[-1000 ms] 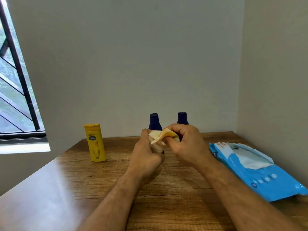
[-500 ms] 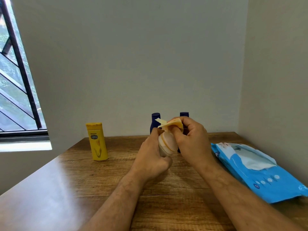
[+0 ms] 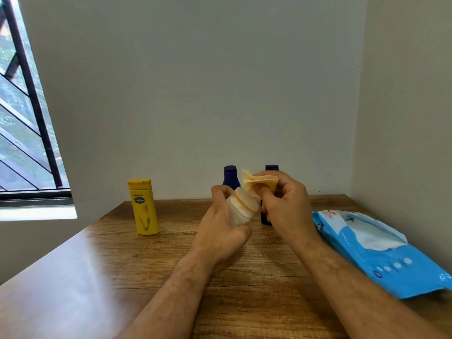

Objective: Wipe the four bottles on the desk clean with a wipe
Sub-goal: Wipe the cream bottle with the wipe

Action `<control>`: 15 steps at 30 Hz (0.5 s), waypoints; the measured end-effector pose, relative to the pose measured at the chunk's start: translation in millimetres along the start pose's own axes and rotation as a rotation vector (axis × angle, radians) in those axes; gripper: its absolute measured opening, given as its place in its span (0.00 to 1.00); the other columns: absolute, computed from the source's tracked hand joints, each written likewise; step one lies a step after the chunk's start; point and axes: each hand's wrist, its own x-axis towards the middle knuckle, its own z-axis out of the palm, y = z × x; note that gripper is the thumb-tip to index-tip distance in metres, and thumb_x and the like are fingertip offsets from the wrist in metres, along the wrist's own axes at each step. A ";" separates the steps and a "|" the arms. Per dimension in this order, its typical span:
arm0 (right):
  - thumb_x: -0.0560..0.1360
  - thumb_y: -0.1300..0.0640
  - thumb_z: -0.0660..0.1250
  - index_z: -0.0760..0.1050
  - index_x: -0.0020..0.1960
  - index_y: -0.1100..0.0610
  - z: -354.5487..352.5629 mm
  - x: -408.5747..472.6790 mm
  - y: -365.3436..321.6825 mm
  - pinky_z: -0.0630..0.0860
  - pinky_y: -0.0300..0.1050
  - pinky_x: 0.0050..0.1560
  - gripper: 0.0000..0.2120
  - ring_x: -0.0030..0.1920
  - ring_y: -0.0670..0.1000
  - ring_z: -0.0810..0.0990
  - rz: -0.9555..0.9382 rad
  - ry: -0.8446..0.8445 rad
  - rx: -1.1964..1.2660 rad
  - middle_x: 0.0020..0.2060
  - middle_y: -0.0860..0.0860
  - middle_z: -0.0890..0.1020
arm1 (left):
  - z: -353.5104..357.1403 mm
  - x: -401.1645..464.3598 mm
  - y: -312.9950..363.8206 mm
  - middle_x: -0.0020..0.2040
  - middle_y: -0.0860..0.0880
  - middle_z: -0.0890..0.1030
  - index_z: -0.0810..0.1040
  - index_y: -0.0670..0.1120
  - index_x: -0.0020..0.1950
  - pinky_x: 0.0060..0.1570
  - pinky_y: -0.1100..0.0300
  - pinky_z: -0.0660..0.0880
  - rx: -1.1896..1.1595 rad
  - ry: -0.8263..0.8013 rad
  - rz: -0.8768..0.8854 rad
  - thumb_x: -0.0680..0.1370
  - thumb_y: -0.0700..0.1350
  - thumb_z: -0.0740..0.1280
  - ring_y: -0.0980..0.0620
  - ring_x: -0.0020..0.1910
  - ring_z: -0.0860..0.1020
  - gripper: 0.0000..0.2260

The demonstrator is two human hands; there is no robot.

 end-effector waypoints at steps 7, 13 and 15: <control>0.75 0.59 0.72 0.85 0.47 0.51 -1.3 0.8 5.0 0.73 0.27 0.40 0.05 0.44 0.38 0.77 -0.089 -0.109 -0.252 0.40 0.42 0.80 | -3.0 2.6 -7.1 0.50 0.60 0.72 0.55 0.57 0.57 0.44 0.60 0.79 0.080 0.105 -0.039 0.72 0.43 0.75 0.58 0.46 0.78 0.29; 0.76 0.57 0.69 0.82 0.48 0.48 -1.9 0.0 4.6 0.72 0.28 0.40 0.05 0.47 0.39 0.77 -0.207 -0.009 -0.369 0.41 0.39 0.79 | -4.1 2.7 0.1 0.48 0.61 0.74 0.58 0.57 0.55 0.43 0.56 0.80 0.066 0.226 -0.103 0.69 0.53 0.78 0.60 0.43 0.77 0.29; 0.77 0.57 0.69 0.82 0.52 0.49 -1.1 -2.4 1.2 0.74 0.28 0.44 0.06 0.48 0.40 0.77 -0.285 -0.052 -0.369 0.44 0.40 0.79 | -3.1 1.6 1.7 0.47 0.59 0.76 0.59 0.57 0.55 0.40 0.58 0.79 0.091 0.184 -0.084 0.69 0.54 0.78 0.59 0.42 0.79 0.29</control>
